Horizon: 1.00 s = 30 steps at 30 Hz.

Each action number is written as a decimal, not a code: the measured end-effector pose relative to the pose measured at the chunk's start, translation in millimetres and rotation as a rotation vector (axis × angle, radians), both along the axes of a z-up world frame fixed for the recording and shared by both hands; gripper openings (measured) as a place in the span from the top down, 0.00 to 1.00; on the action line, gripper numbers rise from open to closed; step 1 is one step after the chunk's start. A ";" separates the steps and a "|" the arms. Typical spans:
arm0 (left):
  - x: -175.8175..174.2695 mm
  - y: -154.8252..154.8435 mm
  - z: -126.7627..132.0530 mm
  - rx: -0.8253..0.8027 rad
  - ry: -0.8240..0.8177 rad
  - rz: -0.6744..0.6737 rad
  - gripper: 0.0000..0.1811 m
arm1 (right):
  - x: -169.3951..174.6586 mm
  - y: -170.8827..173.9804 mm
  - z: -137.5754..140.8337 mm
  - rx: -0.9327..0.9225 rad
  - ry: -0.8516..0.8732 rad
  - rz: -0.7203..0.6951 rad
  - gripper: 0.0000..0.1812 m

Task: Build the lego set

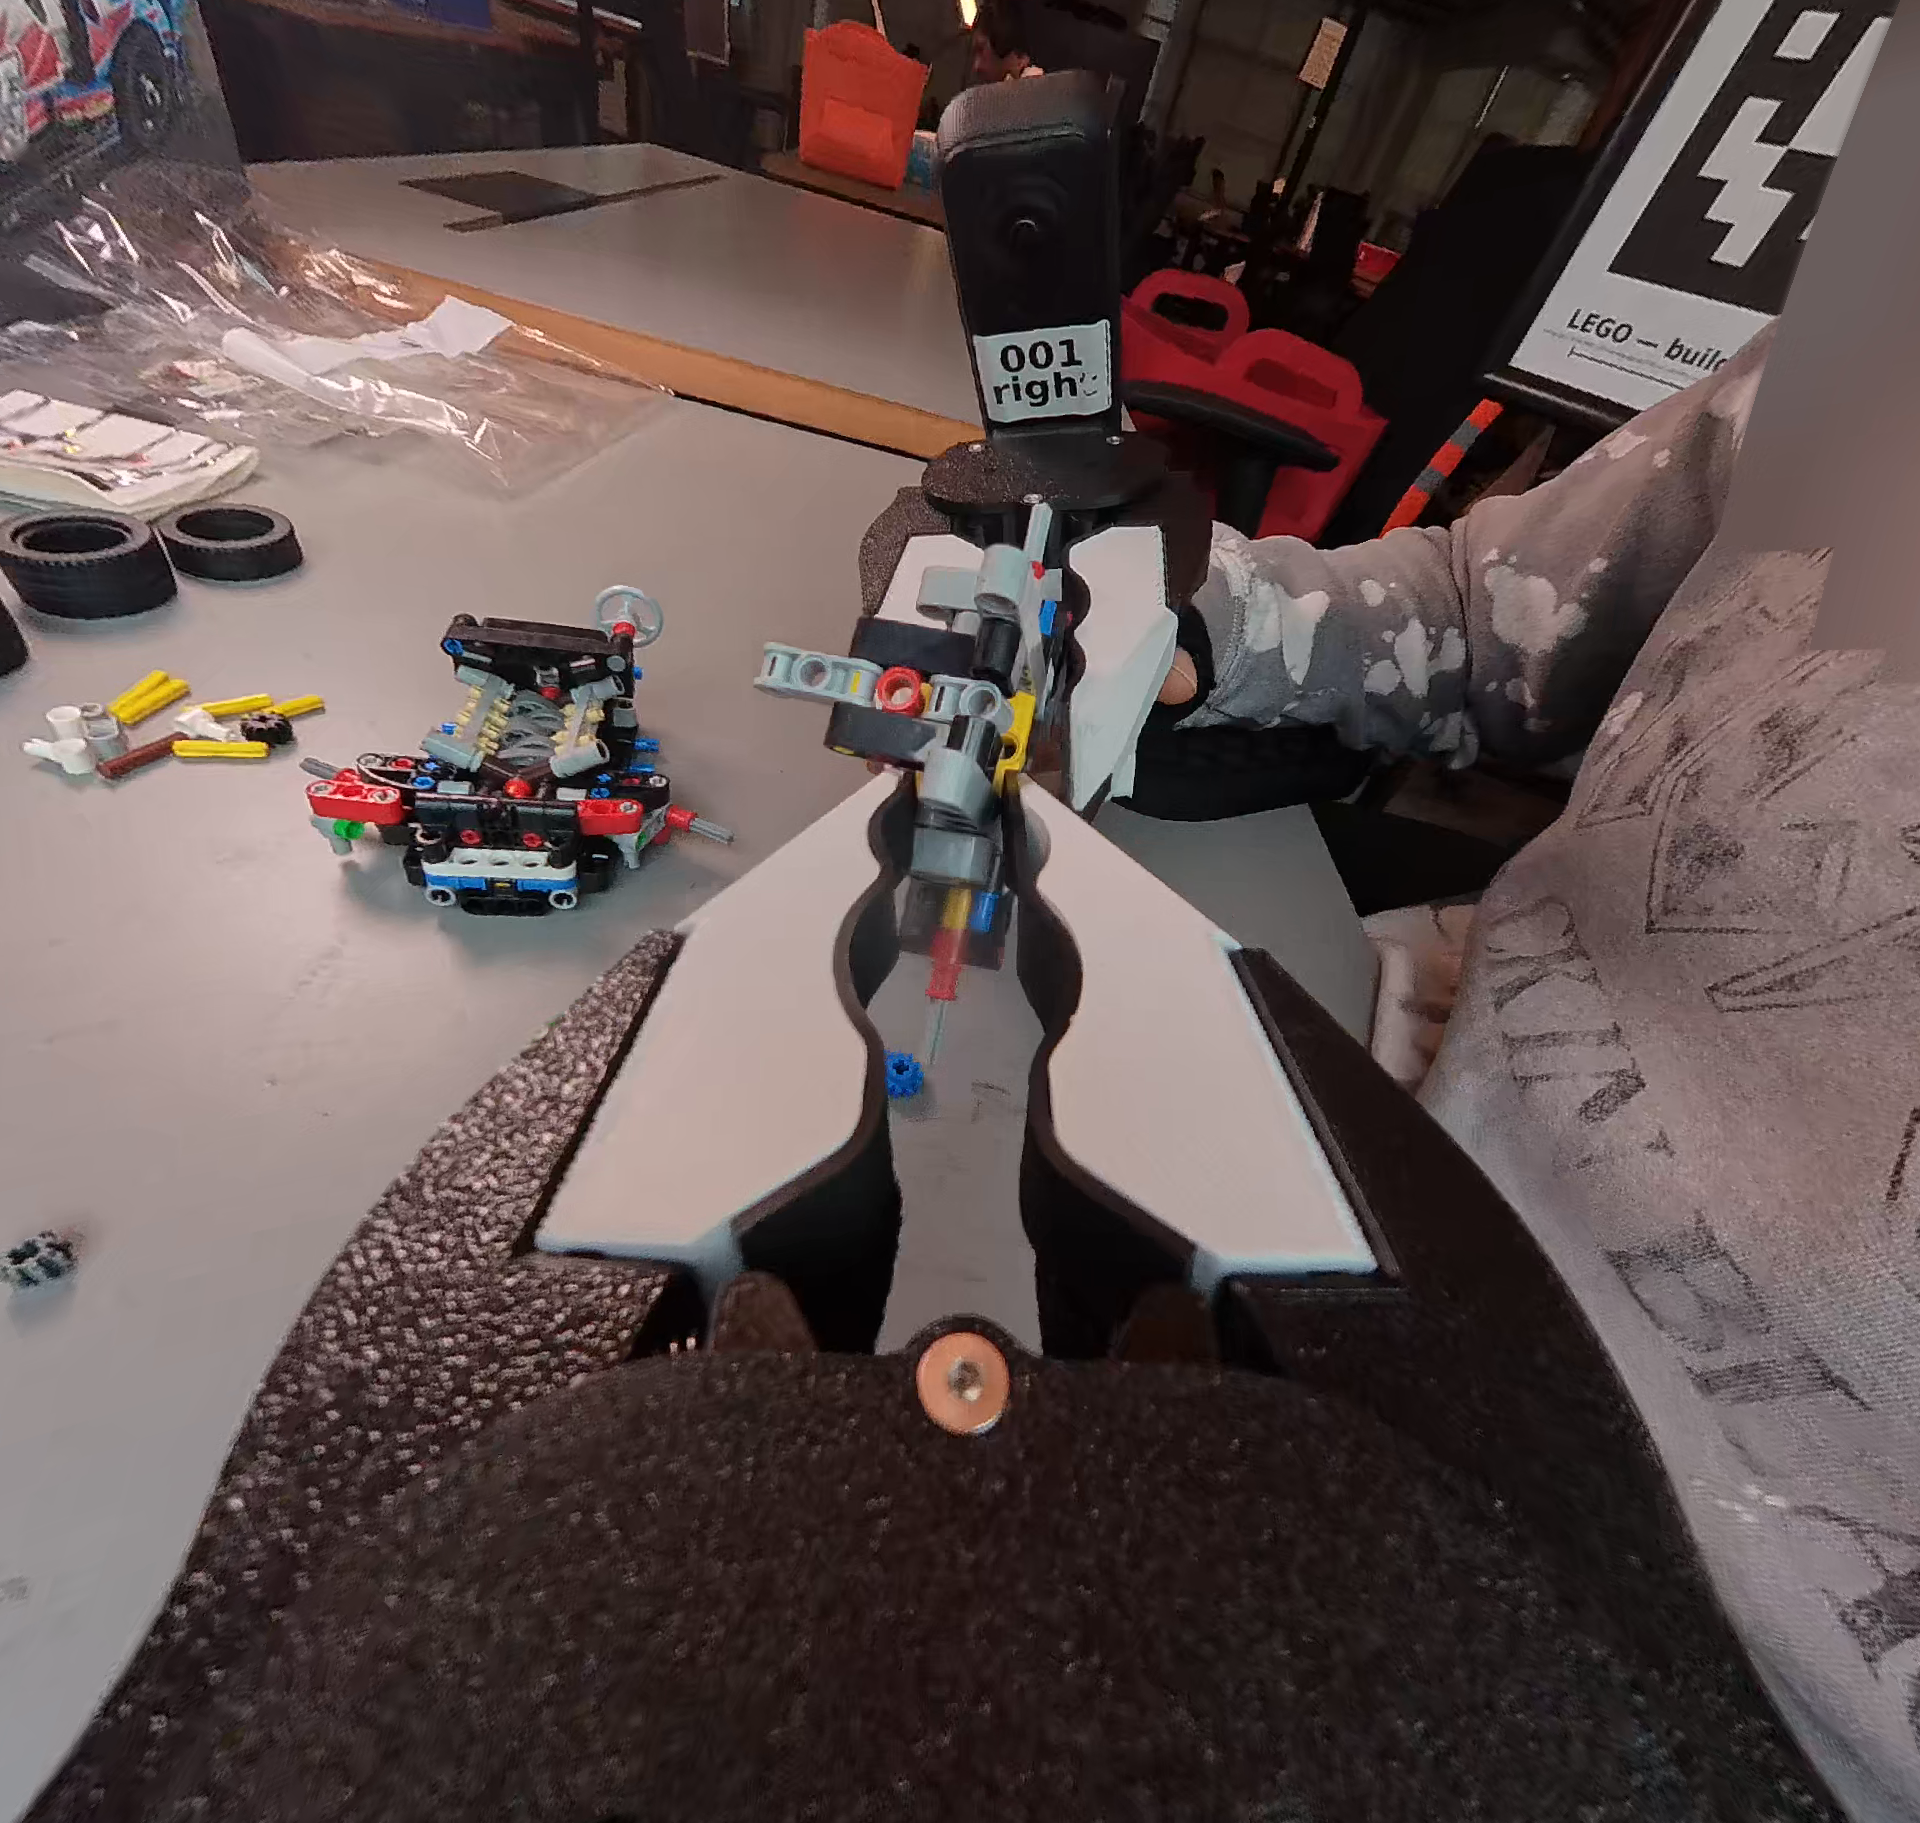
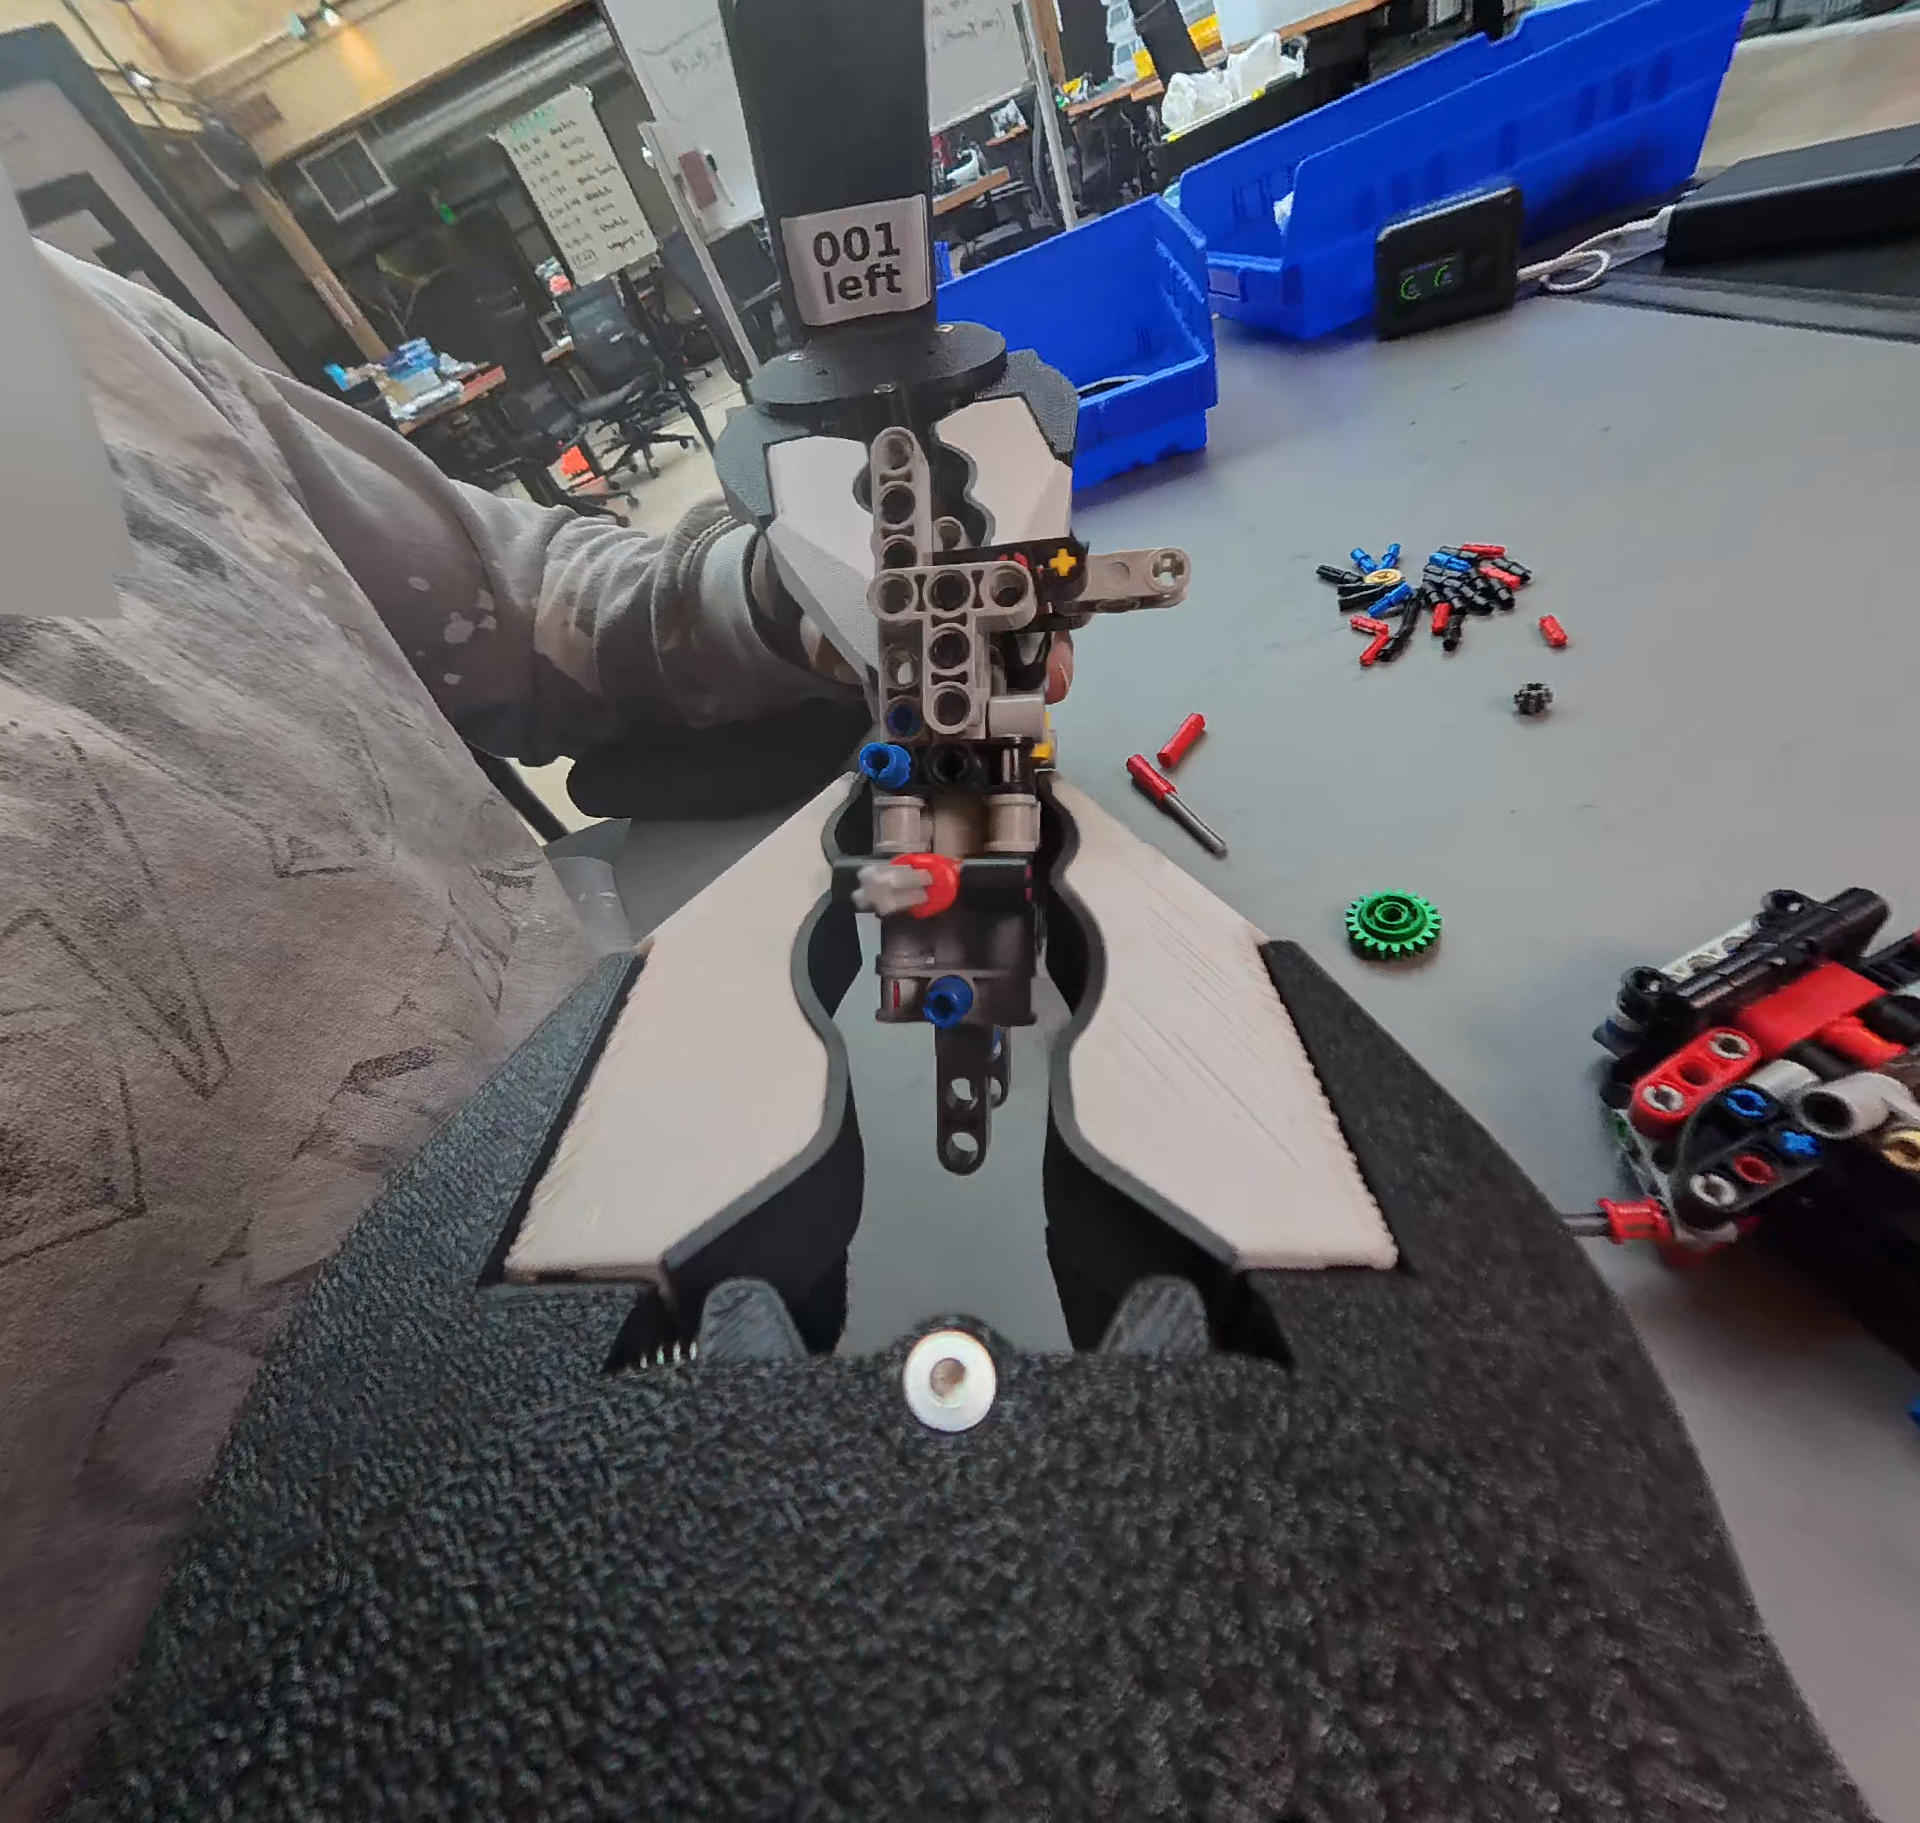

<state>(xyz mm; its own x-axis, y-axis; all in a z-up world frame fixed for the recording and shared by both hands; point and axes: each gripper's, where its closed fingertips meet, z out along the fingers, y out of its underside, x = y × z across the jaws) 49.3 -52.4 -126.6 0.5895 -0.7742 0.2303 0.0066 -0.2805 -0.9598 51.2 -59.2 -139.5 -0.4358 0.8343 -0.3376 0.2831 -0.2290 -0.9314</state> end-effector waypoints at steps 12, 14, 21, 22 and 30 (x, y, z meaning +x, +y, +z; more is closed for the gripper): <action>3.8 0.2 0.3 0.135 0.111 0.035 0.91 | 2.6 8.8 -2.3 0.257 0.053 -0.094 0.86; 6.4 -2.4 7.8 0.104 0.029 0.011 0.87 | 5.4 8.0 6.0 0.160 0.075 -0.079 0.86; 19.7 -6.3 -3.0 -0.090 -0.107 -0.080 0.68 | 2.2 1.6 20.8 0.019 0.110 -0.047 0.86; 23.2 -6.1 -5.1 -0.097 -0.095 -0.084 0.68 | 1.2 -0.9 23.4 -0.020 0.113 -0.037 0.86; 22.7 1.0 -14.1 -0.204 -0.096 -0.059 0.82 | -6.6 1.2 19.5 -0.124 0.086 -0.045 0.86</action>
<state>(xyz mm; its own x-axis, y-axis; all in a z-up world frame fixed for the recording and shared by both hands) 72.0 -51.5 -140.6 0.5123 -0.7383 0.4387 0.0730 -0.4716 -0.8788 44.6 -58.0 -120.1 -0.4309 0.8079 -0.4021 0.1899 -0.3544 -0.9156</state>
